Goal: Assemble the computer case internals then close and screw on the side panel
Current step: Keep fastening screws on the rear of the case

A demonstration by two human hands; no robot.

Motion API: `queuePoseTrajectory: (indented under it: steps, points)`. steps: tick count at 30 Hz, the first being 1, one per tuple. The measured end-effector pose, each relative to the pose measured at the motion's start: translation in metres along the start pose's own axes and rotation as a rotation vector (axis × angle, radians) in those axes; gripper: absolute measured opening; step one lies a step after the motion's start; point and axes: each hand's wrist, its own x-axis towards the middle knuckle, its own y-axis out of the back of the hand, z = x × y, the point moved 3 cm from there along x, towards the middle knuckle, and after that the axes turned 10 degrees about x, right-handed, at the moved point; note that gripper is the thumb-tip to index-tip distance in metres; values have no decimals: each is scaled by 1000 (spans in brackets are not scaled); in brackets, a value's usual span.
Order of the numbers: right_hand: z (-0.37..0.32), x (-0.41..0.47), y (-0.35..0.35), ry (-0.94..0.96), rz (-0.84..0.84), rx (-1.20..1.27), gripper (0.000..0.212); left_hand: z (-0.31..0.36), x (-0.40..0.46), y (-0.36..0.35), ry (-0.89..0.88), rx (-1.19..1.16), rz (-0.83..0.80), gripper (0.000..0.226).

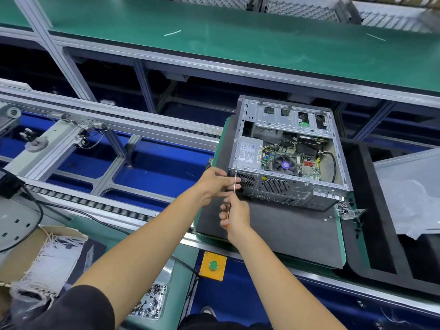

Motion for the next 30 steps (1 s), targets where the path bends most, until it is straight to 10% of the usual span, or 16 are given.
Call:
queuePoseTrajectory:
  steps: [14, 24, 30]
  points:
    - [5, -7, 1, 75, 60, -32, 9, 3, 6, -8, -22, 50, 228, 55]
    - [3, -4, 1, -120, -62, 96, 31, 7, -4, -9, 9, 7, 24, 43]
    - [5, -9, 10, 124, 67, -110, 20, 3, -1, -10, 27, 1, 139, 49]
